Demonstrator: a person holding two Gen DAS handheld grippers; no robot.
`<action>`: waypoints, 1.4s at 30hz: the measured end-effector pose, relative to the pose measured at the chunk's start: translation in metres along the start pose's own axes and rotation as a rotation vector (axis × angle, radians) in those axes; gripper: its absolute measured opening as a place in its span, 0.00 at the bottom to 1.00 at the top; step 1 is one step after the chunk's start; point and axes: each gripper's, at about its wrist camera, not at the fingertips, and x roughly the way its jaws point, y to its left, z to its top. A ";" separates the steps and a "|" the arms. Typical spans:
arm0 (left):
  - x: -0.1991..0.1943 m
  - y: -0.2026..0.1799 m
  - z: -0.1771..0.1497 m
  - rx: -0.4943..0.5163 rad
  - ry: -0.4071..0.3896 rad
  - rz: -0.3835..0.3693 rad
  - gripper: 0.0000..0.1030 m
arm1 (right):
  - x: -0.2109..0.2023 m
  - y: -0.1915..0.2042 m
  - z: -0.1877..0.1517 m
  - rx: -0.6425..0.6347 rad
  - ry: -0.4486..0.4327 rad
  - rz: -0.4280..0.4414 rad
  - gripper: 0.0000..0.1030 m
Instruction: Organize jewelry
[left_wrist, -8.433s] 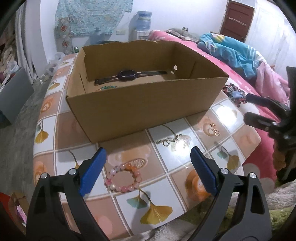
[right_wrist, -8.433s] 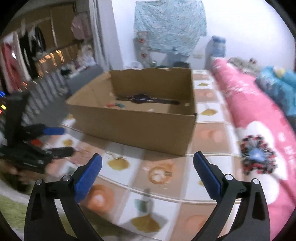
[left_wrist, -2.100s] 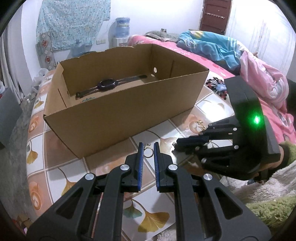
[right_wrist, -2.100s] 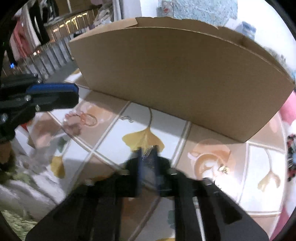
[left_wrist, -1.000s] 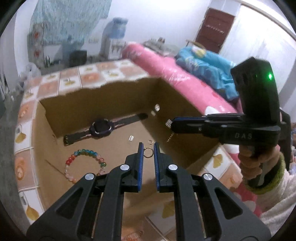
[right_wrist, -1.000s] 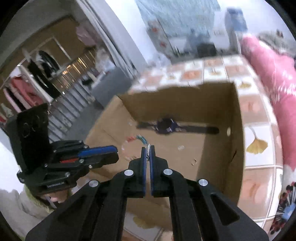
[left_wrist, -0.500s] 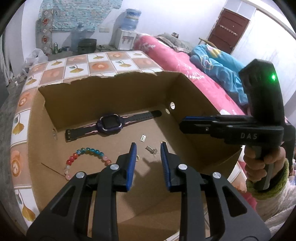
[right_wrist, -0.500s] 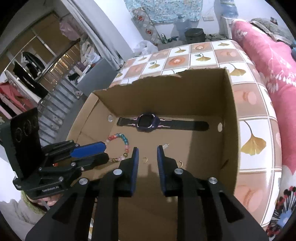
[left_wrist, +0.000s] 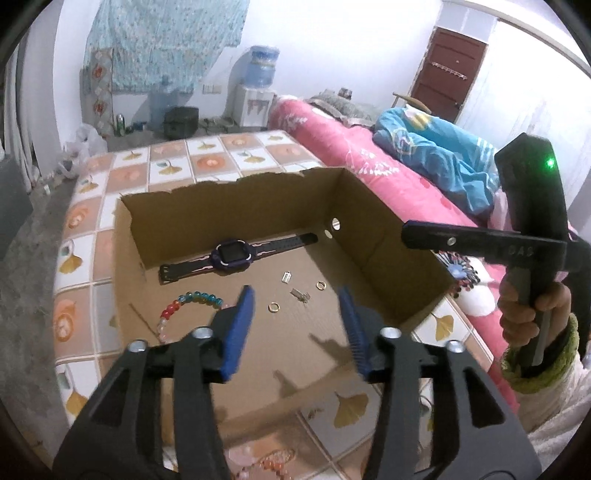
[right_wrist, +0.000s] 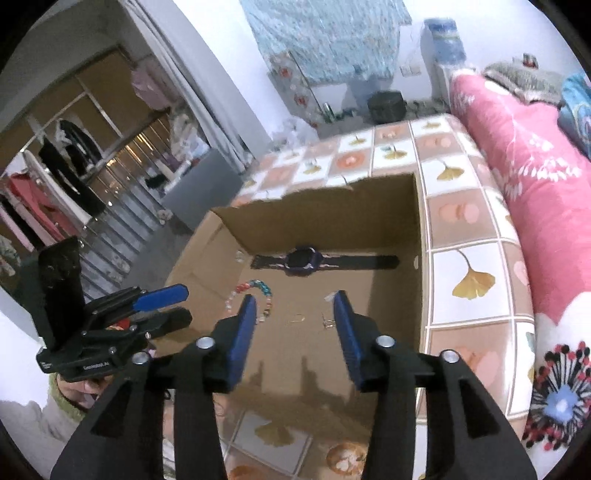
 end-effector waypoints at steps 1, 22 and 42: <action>-0.005 -0.002 -0.002 0.008 -0.006 0.003 0.54 | -0.008 0.002 -0.004 -0.006 -0.016 0.007 0.45; -0.021 -0.047 -0.105 0.076 0.101 -0.046 0.85 | -0.068 -0.015 -0.115 0.062 -0.048 -0.063 0.52; 0.051 -0.025 -0.127 0.043 0.172 0.074 0.57 | -0.003 -0.015 -0.169 0.038 0.128 -0.233 0.49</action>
